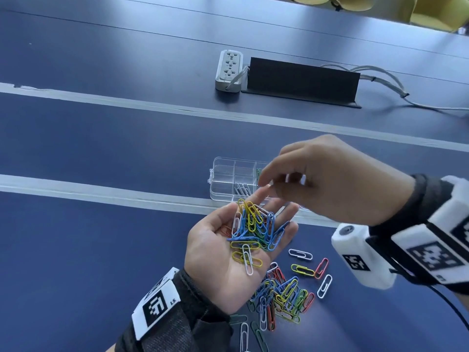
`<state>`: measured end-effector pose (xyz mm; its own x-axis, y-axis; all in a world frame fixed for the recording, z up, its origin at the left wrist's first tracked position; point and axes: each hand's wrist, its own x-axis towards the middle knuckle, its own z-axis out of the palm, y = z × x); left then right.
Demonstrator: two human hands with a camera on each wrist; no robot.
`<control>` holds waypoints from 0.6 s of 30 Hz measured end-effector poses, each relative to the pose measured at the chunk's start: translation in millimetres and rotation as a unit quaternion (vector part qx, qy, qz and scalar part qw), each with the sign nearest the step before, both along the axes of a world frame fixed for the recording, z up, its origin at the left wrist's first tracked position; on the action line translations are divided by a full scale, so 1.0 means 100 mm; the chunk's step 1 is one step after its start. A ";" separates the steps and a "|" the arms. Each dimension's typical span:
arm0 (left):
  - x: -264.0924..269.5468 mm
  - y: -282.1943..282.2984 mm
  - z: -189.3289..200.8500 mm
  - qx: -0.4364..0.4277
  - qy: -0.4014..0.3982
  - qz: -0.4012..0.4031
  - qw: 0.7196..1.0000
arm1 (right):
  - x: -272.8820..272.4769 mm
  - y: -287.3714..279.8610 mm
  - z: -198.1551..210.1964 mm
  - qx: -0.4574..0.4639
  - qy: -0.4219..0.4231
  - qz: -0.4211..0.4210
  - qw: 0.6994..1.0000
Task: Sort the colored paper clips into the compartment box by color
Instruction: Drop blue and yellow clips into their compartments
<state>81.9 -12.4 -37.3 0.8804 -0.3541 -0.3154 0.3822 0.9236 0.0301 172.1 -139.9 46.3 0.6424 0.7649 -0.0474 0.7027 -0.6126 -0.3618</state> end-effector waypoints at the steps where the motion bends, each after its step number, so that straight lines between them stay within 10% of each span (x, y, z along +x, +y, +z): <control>1: 0.00 0.00 0.00 -0.003 -0.004 -0.002 1.000 | -0.03 -0.02 0.00 -0.007 0.004 0.009 1.000; 18: 0.03 0.01 -0.03 0.001 -0.012 0.015 1.000 | -0.26 -0.19 -0.23 0.063 0.062 0.139 0.986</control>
